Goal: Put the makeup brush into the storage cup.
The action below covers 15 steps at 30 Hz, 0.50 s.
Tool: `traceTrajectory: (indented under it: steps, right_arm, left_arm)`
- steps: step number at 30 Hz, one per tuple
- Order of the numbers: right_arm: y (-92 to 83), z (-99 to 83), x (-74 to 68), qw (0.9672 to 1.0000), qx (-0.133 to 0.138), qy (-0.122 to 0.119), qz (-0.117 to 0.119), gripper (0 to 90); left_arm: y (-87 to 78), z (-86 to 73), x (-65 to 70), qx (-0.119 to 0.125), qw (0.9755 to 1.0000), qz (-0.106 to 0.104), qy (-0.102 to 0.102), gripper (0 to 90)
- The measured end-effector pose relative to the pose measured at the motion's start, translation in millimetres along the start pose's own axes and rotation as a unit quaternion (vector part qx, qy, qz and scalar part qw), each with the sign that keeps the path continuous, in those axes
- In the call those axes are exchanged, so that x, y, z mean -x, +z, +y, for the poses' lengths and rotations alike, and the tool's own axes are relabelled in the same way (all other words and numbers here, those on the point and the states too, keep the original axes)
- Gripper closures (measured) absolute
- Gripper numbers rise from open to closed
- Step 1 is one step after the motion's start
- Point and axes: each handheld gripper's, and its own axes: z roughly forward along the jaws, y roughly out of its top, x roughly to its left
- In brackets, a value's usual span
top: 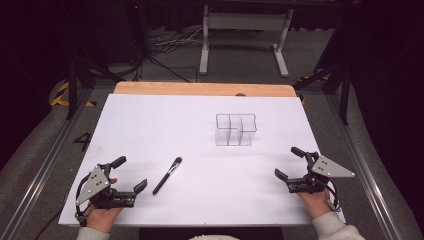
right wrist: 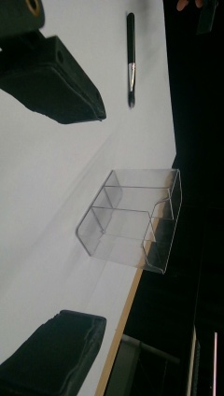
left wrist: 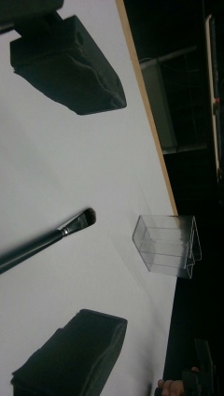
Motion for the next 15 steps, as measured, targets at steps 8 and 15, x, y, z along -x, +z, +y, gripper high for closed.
traceTrajectory:
  steps: [8, 15]
  right_arm:
    - [-0.7, 0.2, 0.2, 1.0000, 0.003, 0.002, 0.003, 3.3]
    - [-0.6, 0.1, 0.5, 1.0000, 0.003, 0.003, 0.004, 3.3]
  left_arm:
    - [-2.0, 1.6, -1.1, 0.003, 1.0000, -0.002, -0.006, 0.6]
    - [-2.8, 2.3, -2.9, 0.007, 0.9999, -0.002, -0.015, 0.4]
